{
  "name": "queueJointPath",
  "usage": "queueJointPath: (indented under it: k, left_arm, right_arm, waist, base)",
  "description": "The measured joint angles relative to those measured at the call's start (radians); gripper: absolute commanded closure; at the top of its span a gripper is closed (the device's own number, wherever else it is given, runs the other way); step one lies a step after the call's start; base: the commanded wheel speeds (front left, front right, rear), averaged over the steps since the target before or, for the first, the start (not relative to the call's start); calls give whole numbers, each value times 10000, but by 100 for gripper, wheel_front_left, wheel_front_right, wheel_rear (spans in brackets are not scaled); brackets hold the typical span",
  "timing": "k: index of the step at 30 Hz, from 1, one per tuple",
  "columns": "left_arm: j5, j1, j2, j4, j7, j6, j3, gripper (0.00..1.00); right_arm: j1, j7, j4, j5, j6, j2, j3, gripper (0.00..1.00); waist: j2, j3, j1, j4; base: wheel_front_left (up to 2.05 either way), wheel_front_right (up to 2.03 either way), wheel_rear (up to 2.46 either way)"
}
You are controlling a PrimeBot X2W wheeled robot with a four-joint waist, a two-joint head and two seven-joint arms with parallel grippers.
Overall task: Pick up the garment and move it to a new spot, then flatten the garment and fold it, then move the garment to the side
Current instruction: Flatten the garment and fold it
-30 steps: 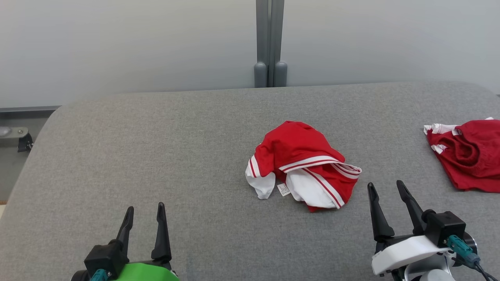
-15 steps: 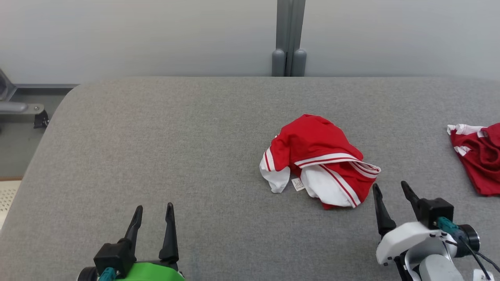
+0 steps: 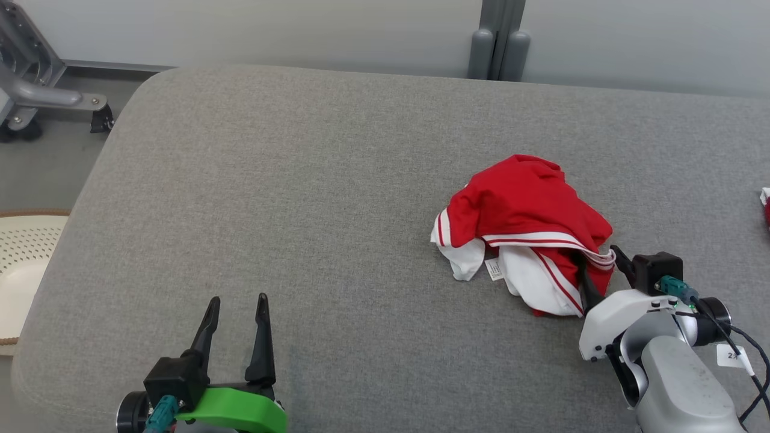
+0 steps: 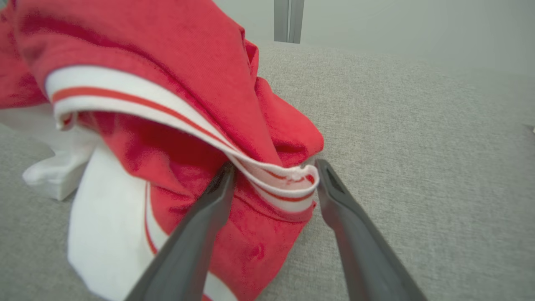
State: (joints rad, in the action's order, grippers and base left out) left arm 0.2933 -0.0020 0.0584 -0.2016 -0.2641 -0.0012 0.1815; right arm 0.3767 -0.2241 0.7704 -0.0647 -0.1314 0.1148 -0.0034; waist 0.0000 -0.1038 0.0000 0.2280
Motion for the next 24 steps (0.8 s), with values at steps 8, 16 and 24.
queueJointPath:
  k: [8,16,24]
  left_arm:
    - [-38,-8,-33,-2,0,12,-21,0]
    - [-33,-52,-58,-35,2,13,59,0]
    - [42,-178,-71,15,0,17,98,0]
  right_arm:
    - [430,-318,-128,-617,0,153,606,100]
    - [588,-343,-1944,-1446,0,-424,2658,100]
    - [1382,36,-2683,-2922,2,-637,5173,100]
  waist:
    - [0,-103,0,-58]
    - [0,38,0,-153]
    - [0,45,0,307]
  base:
    - [0,0,0]
    - [0,0,0]
    - [0,0,0]
